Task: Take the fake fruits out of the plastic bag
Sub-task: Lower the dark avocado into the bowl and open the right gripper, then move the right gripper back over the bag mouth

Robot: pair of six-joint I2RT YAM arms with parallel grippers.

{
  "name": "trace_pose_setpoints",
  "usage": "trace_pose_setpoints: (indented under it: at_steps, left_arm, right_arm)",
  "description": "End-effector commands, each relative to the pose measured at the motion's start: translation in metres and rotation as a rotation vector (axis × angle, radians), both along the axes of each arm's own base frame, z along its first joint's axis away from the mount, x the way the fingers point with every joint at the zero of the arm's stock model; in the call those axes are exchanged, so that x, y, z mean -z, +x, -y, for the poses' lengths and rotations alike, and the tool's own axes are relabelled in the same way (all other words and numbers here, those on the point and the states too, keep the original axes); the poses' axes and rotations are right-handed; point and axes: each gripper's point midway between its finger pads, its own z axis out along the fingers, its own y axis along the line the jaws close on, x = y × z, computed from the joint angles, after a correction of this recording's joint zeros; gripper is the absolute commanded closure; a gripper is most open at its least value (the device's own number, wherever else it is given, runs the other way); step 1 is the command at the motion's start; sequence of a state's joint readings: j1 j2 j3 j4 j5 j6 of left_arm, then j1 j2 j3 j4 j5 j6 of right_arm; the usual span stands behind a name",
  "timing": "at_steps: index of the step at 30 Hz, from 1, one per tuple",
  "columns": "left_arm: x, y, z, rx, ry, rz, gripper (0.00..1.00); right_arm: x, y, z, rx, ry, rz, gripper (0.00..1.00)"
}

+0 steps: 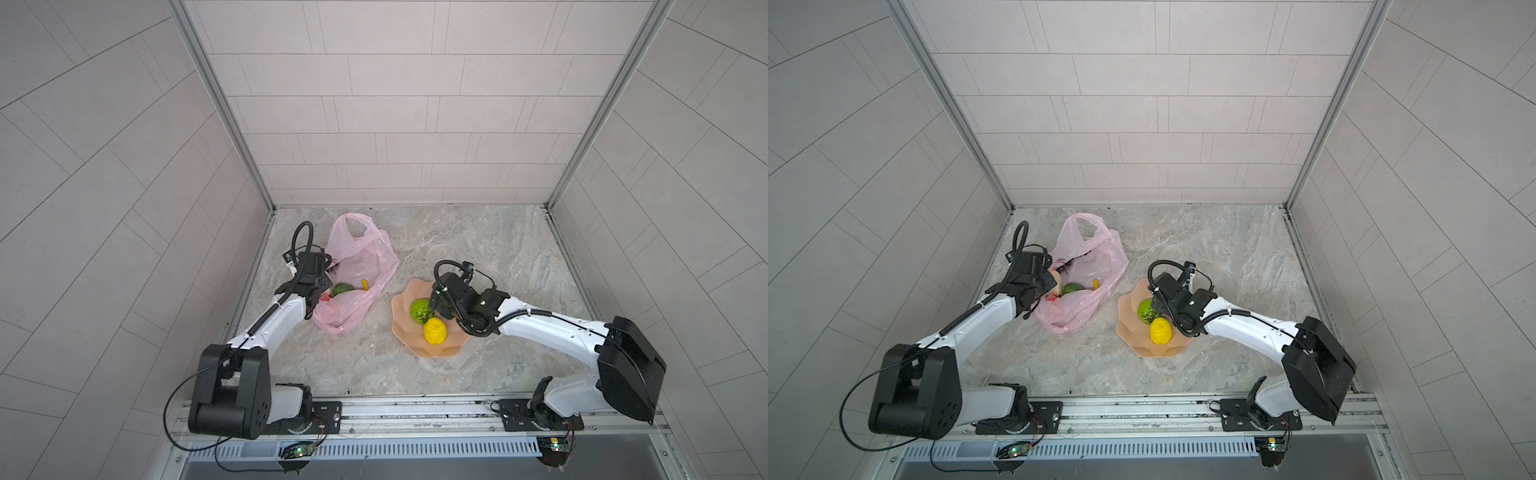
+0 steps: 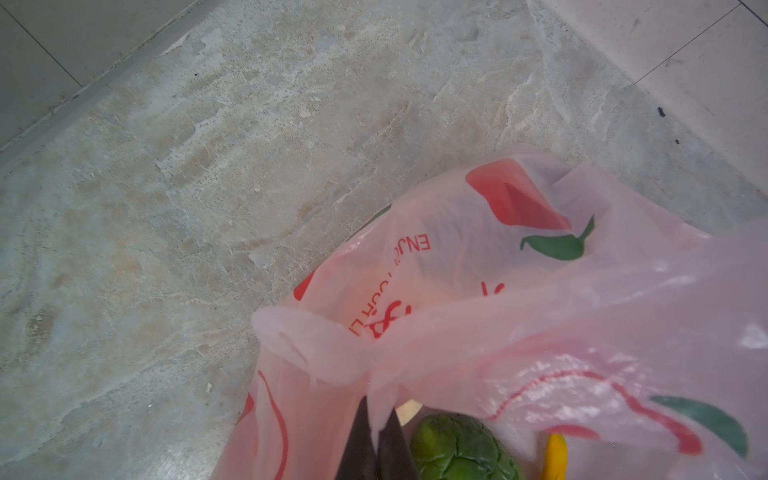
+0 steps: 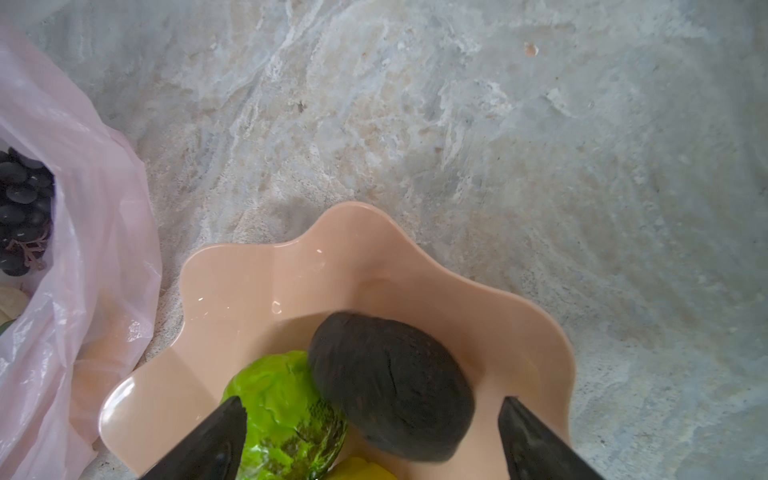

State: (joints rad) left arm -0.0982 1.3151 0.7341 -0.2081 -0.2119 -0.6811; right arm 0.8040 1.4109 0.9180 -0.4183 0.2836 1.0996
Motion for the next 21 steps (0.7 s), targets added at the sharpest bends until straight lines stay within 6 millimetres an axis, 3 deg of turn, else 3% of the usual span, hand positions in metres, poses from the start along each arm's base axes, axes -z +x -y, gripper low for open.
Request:
trace_pose_setpoints:
  at_steps: [1,5,11,17,21]
  left_arm:
    - [-0.001,-0.006,-0.005,-0.016,0.024,-0.002,1.00]
    - [-0.002,-0.006,-0.006,-0.019,0.025,-0.002,1.00]
    - [-0.006,-0.011,-0.010,-0.045,0.035,0.016,1.00]
    - [-0.002,-0.013,-0.014,-0.061,0.047,-0.002,1.00]
    - [0.000,-0.014,-0.017,-0.073,0.048,-0.015,1.00]
  right_arm:
    - [-0.022,0.002,0.007,0.007,-0.035,0.049,0.05]
    - [-0.039,0.004,0.000,-0.027,-0.026,0.095,0.07]
    - [-0.073,0.020,-0.064,-0.258,-0.074,0.158,0.13]
    - [-0.064,0.045,-0.134,-0.479,-0.121,0.115,0.17]
    - [-0.058,0.053,-0.169,-0.597,-0.184,0.102,0.20]
